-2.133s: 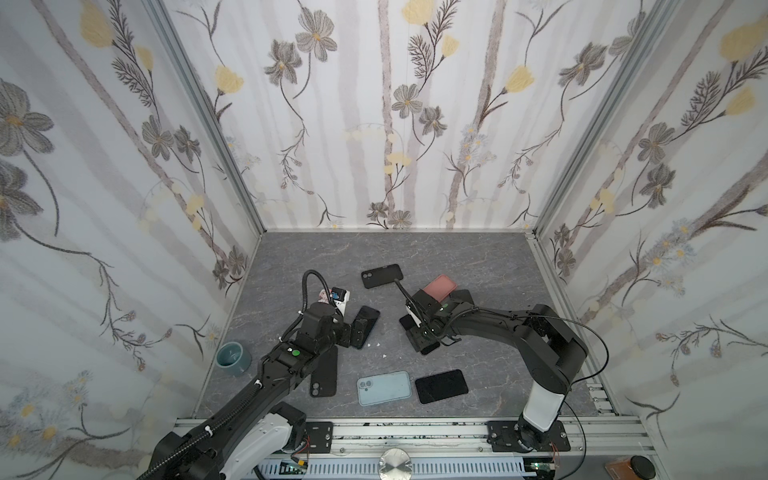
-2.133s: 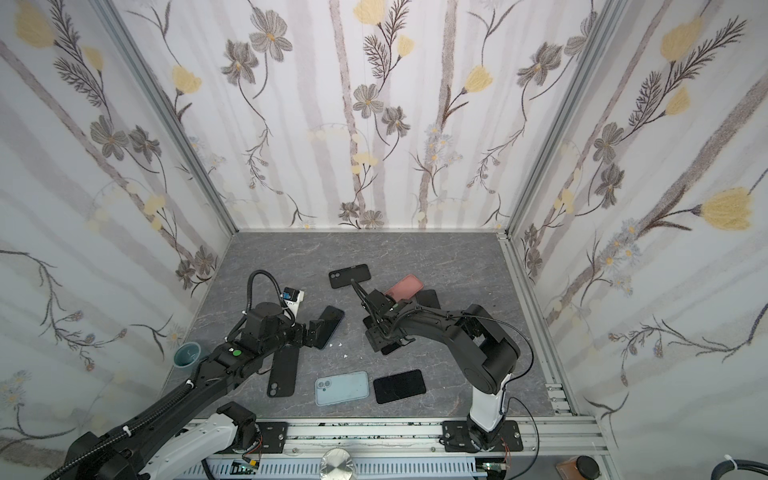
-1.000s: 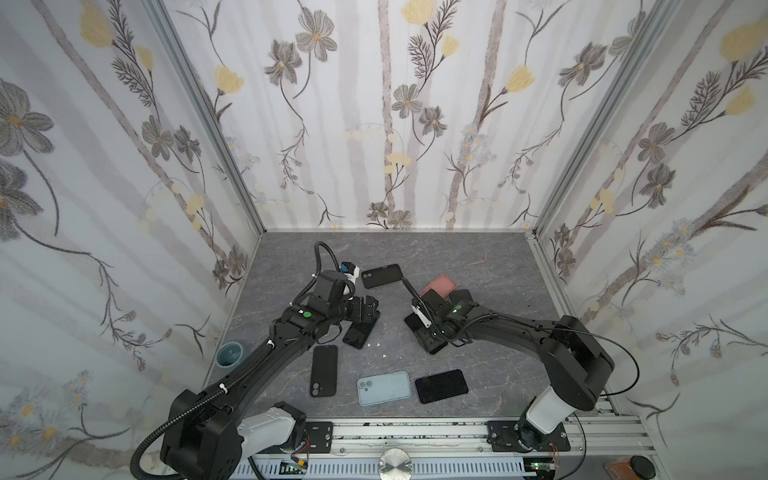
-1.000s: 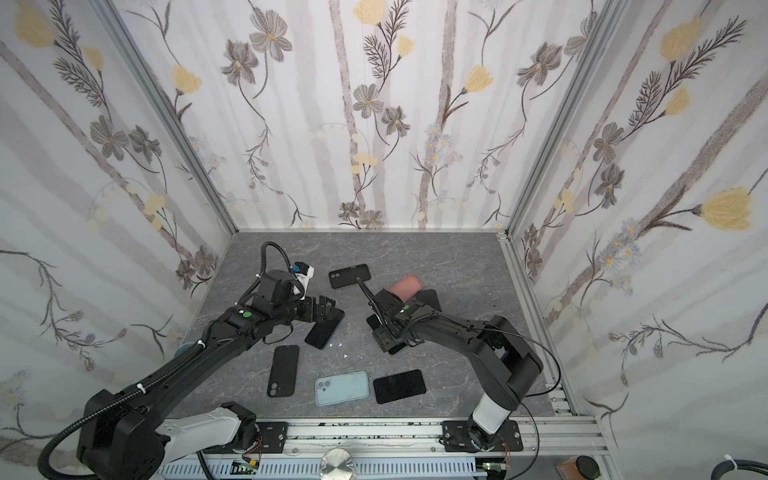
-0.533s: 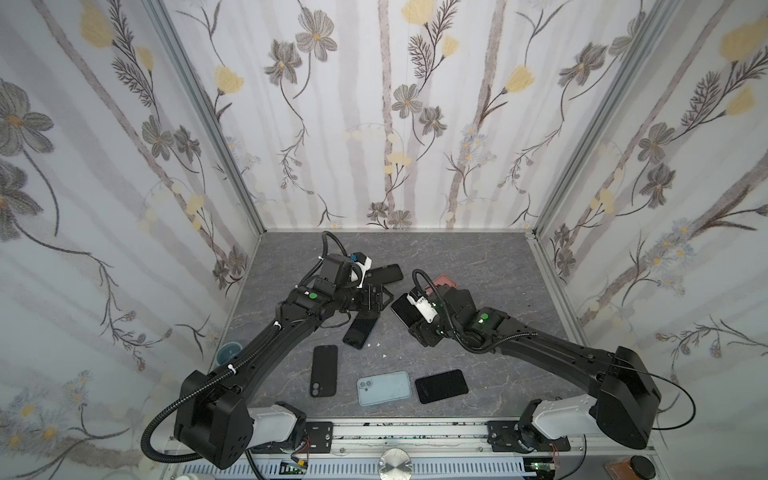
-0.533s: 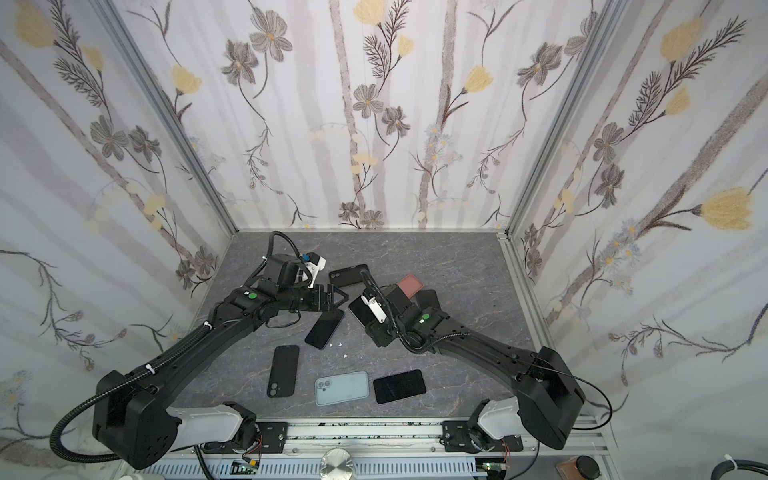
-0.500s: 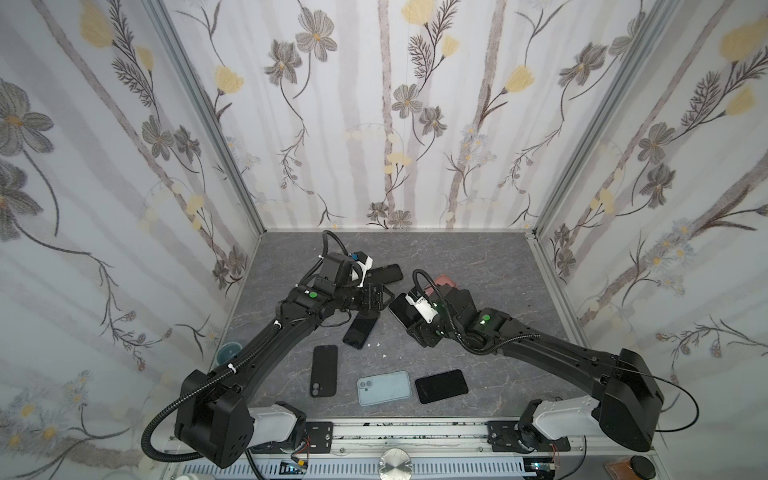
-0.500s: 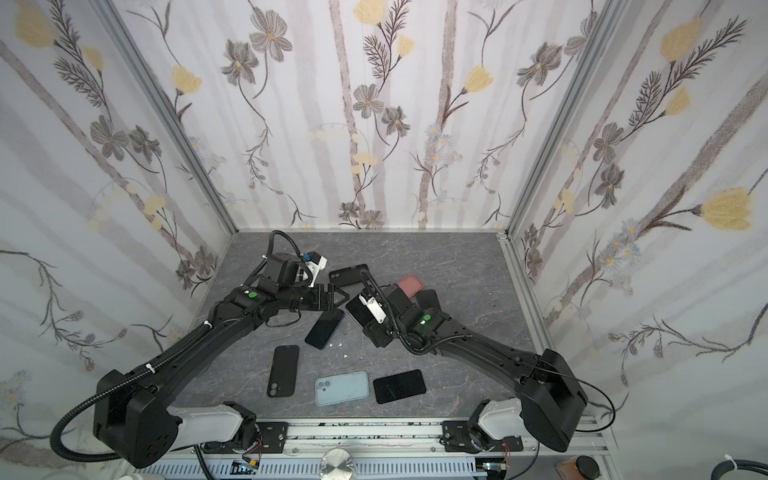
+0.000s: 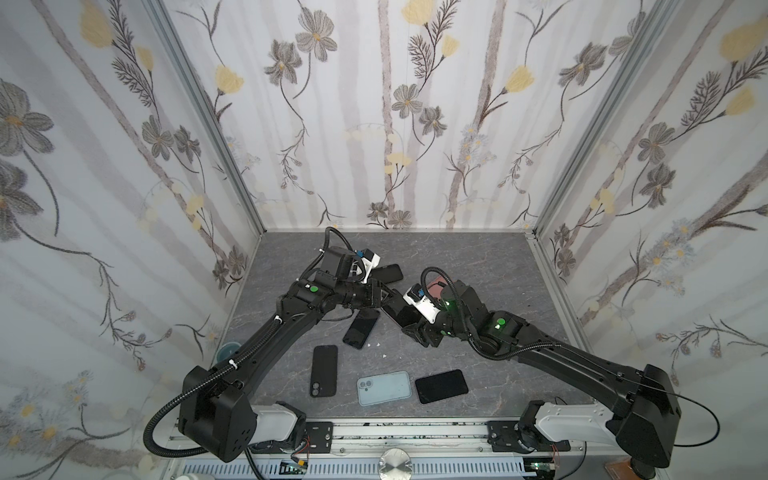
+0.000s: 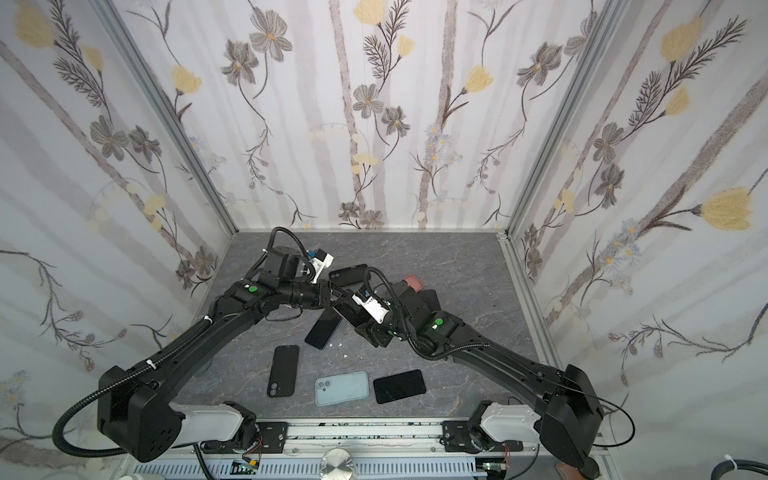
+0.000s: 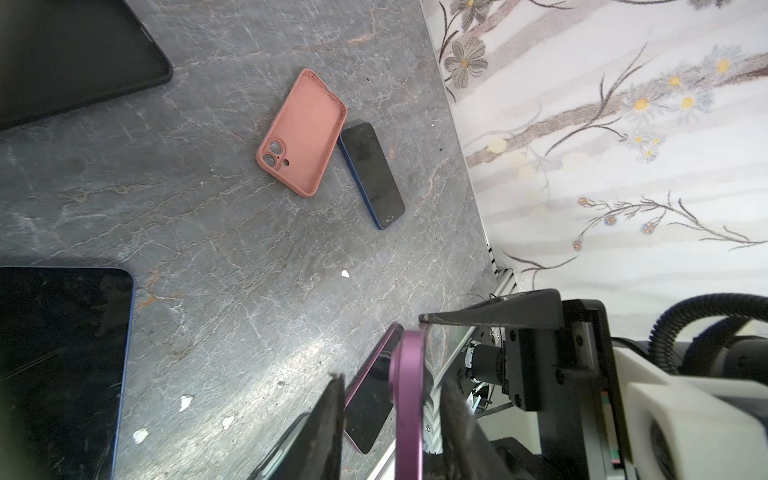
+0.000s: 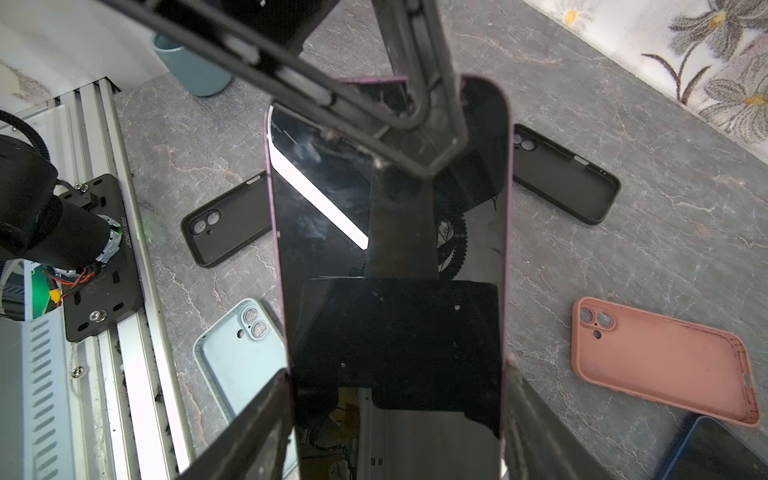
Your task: Put the phone into the phone case
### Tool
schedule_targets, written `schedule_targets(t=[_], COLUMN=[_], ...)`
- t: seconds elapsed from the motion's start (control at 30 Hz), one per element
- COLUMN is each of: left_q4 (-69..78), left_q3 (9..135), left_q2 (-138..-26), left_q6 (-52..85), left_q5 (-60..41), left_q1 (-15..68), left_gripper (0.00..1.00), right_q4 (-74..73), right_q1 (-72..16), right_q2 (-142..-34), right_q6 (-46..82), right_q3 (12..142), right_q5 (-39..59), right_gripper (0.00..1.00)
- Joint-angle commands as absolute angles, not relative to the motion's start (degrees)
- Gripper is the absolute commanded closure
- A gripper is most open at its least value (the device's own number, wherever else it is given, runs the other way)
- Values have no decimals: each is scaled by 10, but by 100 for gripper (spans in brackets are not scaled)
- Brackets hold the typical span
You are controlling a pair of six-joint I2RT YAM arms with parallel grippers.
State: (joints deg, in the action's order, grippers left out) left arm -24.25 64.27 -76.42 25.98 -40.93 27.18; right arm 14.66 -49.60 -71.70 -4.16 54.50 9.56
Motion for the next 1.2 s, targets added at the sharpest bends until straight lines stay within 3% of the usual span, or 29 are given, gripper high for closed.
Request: schedule_targets(t=[0.0, 0.43, 0.6, 0.73, 0.93, 1.17], left_q4=[-243, -250, -251, -246, -224, -155], left_q3=[649, 635, 635, 638, 635, 634], left_q2=[-761, -756, -754, -751, -732, -686], left_q6=[267, 251, 249, 250, 256, 297], left_q5=[-438, -461, -464, -460, -446, -422], left_q1=[272, 271, 272, 272, 265, 238], left_gripper=[69, 77, 92, 97, 100, 100], right_q4=[119, 122, 125, 127, 133, 118], right_q1=[-498, -504, -506, -508, -509, -508], right_q2=[-710, -708, -708, -711, -715, -712], right_q6=[-56, -51, -52, -47, -41, -15], right_q3=[548, 549, 551, 558, 568, 589], right_q5=[100, 82, 73, 48, 36, -1], right_gripper=[61, 61, 59, 54, 41, 14])
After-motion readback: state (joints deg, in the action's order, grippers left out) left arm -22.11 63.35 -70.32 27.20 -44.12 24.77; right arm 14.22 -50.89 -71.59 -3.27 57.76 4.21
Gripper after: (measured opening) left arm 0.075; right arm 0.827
